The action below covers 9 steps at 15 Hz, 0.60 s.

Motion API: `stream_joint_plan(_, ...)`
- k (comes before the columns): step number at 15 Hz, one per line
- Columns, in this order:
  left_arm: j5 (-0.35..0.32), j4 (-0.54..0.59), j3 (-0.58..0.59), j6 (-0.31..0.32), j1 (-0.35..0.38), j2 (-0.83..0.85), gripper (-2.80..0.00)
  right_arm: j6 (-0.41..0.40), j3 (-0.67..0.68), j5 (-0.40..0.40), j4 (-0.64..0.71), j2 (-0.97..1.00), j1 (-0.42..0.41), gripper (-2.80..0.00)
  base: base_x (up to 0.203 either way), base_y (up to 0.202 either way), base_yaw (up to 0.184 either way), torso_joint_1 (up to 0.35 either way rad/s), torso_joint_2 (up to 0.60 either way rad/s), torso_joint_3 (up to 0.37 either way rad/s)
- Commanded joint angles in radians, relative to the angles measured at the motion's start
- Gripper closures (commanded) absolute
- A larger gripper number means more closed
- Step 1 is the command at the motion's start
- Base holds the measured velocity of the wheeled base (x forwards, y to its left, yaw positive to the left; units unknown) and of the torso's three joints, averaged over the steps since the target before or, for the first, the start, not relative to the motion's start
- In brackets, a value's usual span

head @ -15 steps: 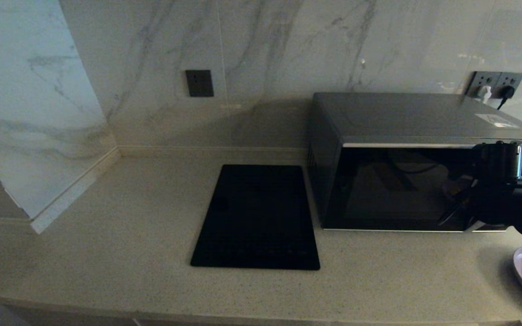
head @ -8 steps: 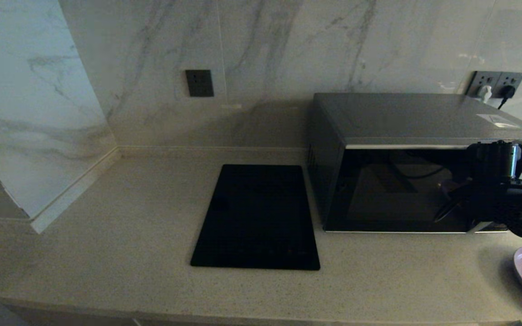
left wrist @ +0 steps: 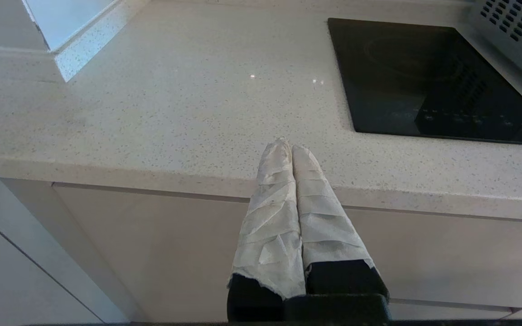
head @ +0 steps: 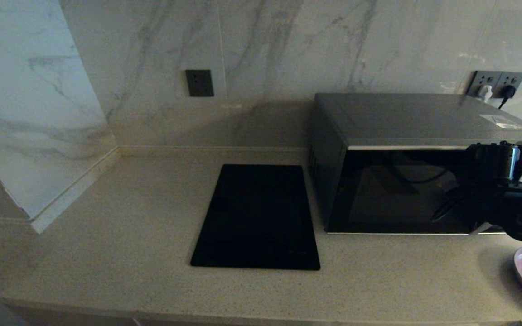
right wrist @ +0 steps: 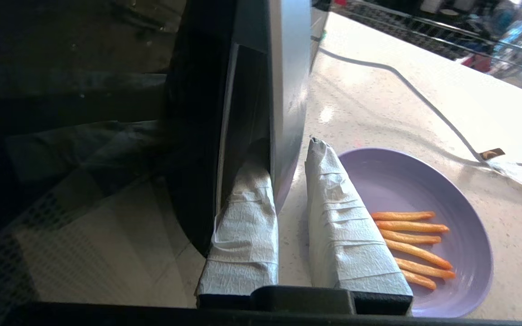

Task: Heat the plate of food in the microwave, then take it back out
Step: Open the microwave oven

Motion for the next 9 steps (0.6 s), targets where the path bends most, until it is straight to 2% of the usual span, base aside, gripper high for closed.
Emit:
stream_joint_plan(1,0.000,0.000,0.000,-0.001,0.000,0.001,0.00,0.001,0.003,-0.029,-0.020,-0.008,-0.001,0.00,0.000,0.000,0.000,0.000,0.00,0.000)
stream_joint_plan(9,0.000,0.000,0.000,-0.001,0.000,0.000,0.00,0.056,0.009,-0.122,-0.032,-0.016,-0.001,0.00,0.000,0.000,0.000,0.000,0.00,0.000)
